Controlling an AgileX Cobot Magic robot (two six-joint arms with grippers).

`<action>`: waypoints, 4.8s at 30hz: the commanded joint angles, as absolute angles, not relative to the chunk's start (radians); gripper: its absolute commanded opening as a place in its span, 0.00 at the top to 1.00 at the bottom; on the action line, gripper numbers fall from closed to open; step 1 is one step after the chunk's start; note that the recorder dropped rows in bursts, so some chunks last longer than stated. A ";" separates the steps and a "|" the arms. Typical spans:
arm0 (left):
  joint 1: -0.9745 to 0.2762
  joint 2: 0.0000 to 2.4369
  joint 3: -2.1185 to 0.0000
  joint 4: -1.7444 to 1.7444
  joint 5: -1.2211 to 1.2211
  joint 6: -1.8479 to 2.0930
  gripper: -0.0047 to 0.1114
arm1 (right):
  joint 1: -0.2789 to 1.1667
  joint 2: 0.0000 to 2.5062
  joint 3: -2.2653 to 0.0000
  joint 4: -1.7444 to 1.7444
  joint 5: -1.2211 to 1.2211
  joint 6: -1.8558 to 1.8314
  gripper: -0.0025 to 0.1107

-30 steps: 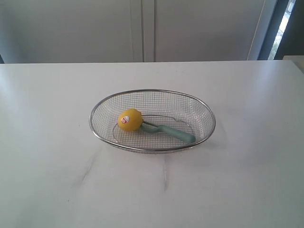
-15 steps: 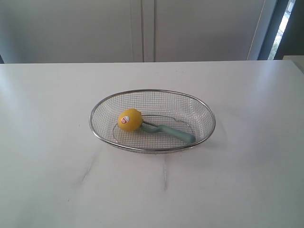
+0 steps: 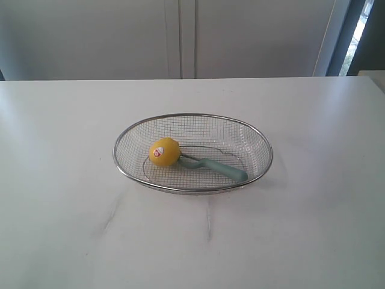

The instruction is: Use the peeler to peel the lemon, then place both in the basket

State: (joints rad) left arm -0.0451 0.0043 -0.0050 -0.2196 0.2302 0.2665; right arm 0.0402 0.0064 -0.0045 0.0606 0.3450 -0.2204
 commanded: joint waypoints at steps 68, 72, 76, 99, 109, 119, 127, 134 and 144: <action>-0.043 0.000 0.000 -0.232 0.233 0.266 0.96 | -0.007 0.000 0.000 0.034 0.338 -0.016 0.98; -0.041 0.000 0.000 -0.194 0.221 0.266 0.96 | -0.007 0.000 0.000 0.034 0.338 -0.016 0.98; -0.013 0.000 0.000 -0.104 0.214 0.207 0.96 | -0.007 0.000 0.000 0.034 0.338 -0.016 0.98; 0.000 0.000 0.000 -0.093 0.202 0.041 0.96 | -0.007 0.000 0.000 0.034 0.338 -0.016 0.98; 0.000 0.000 0.000 -0.093 0.202 0.041 0.96 | -0.007 0.000 0.000 0.034 0.338 -0.016 0.98; -0.002 0.000 0.000 -0.093 0.202 0.041 0.96 | -0.007 0.000 0.000 0.034 0.338 -0.016 0.98; -0.002 0.000 0.000 -0.093 0.202 0.046 0.96 | -0.007 0.000 0.000 0.034 0.338 -0.016 0.98; -0.002 0.000 0.000 -0.093 0.202 0.046 0.96 | -0.007 0.000 0.000 0.034 0.338 -0.016 0.98; -0.002 0.000 0.000 -0.093 0.202 0.045 0.96 | -0.007 0.000 0.000 0.034 0.338 -0.016 0.98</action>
